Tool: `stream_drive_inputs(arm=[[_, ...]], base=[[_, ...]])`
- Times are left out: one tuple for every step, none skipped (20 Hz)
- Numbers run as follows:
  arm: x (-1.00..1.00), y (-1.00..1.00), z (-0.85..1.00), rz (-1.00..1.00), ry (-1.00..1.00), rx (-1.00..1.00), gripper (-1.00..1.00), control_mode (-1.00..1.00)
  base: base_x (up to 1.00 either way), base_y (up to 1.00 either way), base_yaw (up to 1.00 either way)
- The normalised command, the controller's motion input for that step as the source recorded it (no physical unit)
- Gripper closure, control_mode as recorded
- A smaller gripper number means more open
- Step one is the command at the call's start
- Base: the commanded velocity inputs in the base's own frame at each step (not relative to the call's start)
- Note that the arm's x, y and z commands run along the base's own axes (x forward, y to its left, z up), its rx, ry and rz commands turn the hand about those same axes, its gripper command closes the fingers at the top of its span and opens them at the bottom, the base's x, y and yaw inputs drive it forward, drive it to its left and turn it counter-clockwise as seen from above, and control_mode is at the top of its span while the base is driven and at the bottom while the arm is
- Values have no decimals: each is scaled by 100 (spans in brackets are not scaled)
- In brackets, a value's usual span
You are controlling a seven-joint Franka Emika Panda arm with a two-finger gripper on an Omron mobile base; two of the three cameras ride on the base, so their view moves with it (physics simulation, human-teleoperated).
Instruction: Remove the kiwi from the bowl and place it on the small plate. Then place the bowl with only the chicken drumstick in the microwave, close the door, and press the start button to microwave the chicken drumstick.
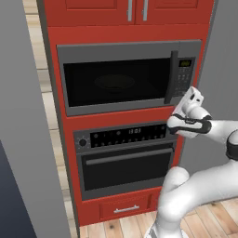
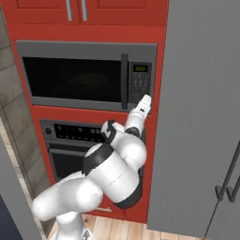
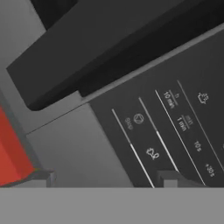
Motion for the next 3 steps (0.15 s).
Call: stream_drive_inputs(arm=[[46,-23,-2,0,3,3,-100,-100],[45,-28,0,0,3,3,-100,-100],[46,-31,0,2,4,4,-100,-100]], base=[[0,0,0],[0,0,0],[0,0,0]])
